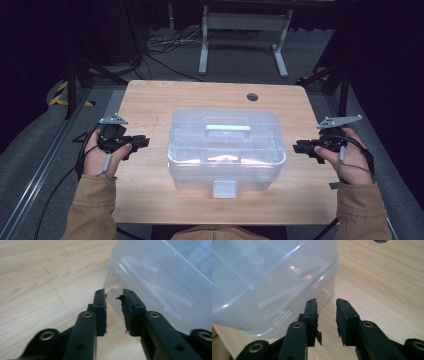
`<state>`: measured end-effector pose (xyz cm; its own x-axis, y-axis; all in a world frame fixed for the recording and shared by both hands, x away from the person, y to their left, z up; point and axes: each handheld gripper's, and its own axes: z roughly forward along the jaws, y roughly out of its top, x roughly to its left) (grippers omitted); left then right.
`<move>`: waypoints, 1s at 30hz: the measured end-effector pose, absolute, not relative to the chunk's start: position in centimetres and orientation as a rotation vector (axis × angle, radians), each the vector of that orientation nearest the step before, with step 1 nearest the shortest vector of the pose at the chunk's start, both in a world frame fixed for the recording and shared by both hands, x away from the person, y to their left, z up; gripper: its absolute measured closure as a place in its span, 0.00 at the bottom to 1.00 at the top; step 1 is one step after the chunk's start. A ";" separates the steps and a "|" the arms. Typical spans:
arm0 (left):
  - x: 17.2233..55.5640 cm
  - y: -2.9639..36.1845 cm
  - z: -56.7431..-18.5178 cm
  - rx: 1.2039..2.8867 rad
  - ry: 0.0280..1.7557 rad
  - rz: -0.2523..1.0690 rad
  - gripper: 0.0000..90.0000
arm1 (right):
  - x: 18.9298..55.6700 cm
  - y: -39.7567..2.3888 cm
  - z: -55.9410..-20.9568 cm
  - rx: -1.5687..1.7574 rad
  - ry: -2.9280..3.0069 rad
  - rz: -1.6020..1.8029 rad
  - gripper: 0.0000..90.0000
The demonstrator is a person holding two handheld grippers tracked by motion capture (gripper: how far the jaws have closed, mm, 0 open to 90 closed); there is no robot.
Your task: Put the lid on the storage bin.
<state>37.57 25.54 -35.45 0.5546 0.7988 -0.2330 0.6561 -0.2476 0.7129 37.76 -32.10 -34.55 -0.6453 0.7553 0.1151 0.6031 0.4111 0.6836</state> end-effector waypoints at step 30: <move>41.3 26.0 -42.9 1.883 1.284 0.398 0.56 | 43.0 -33.5 -43.2 1.325 2.206 0.977 0.50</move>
<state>41.26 26.05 -42.87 0.4342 0.8838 -0.1746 0.6304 -0.1597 0.7597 42.99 -33.49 -43.15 -0.4788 0.8776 0.0250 0.6082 0.3110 0.7303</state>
